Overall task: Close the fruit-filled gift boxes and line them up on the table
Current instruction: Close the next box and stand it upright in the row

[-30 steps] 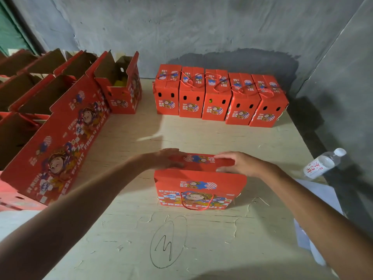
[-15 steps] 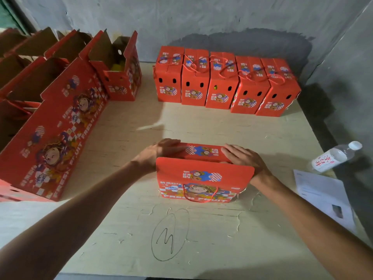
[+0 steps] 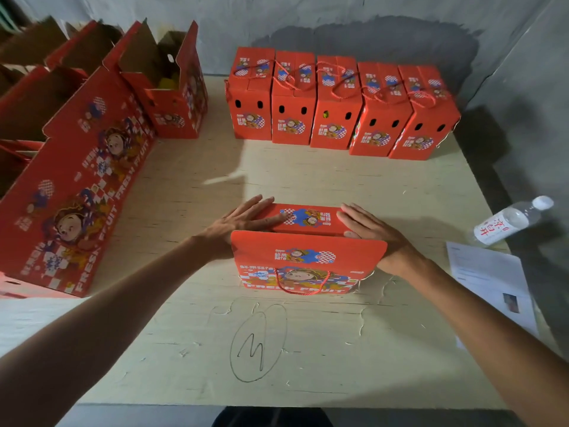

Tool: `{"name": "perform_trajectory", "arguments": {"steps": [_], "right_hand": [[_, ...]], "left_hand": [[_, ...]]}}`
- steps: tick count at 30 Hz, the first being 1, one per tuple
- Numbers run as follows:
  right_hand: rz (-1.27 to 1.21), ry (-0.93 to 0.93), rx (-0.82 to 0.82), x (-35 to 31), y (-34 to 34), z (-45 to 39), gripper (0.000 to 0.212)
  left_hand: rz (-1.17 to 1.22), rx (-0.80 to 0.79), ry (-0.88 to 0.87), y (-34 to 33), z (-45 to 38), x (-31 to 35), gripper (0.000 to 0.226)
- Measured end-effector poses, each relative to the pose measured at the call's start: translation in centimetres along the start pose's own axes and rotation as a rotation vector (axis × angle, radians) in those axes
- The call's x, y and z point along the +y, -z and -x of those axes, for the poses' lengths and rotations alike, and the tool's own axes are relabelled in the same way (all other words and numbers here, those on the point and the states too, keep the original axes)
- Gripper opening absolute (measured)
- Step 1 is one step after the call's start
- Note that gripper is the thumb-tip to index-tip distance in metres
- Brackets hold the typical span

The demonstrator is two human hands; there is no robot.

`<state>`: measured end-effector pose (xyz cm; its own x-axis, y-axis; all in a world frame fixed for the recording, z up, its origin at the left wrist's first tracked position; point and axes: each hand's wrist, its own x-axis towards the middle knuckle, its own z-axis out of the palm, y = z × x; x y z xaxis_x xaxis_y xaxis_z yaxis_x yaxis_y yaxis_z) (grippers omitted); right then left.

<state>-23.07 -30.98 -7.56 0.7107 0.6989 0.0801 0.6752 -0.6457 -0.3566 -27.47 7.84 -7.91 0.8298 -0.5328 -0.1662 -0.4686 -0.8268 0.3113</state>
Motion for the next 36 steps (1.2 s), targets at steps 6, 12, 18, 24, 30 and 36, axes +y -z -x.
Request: {"name": "perform_trajectory", "arguments": {"steps": [6,12,18,24,30,36], "right_hand": [[-0.266,-0.202,0.090,0.2,-1.9,-0.1,0.054],[-0.558,-0.322,0.162,-0.8,-2.3,-0.2,0.047],[-0.884,-0.457,0.199,-2.0,-0.5,0.6,0.039],[-0.133,-0.118,0.081,-1.8,1.8,3.4,0.045],[0.028,-0.097,-0.107,-3.0,2.8,4.6,0.063],[-0.385,-0.403,-0.025,-4.5,2.3,4.3,0.079]], "left_hand": [[0.090,0.284,-0.042,-0.5,-0.3,1.3,0.050],[0.567,0.450,0.117,-0.7,0.3,3.5,0.038],[0.313,0.513,0.082,1.0,1.5,4.4,0.035],[0.053,0.325,-0.083,2.3,4.9,2.6,0.035],[0.111,0.181,0.071,1.6,7.3,2.6,0.076],[0.493,0.406,0.234,1.1,6.9,5.7,0.056]]}}
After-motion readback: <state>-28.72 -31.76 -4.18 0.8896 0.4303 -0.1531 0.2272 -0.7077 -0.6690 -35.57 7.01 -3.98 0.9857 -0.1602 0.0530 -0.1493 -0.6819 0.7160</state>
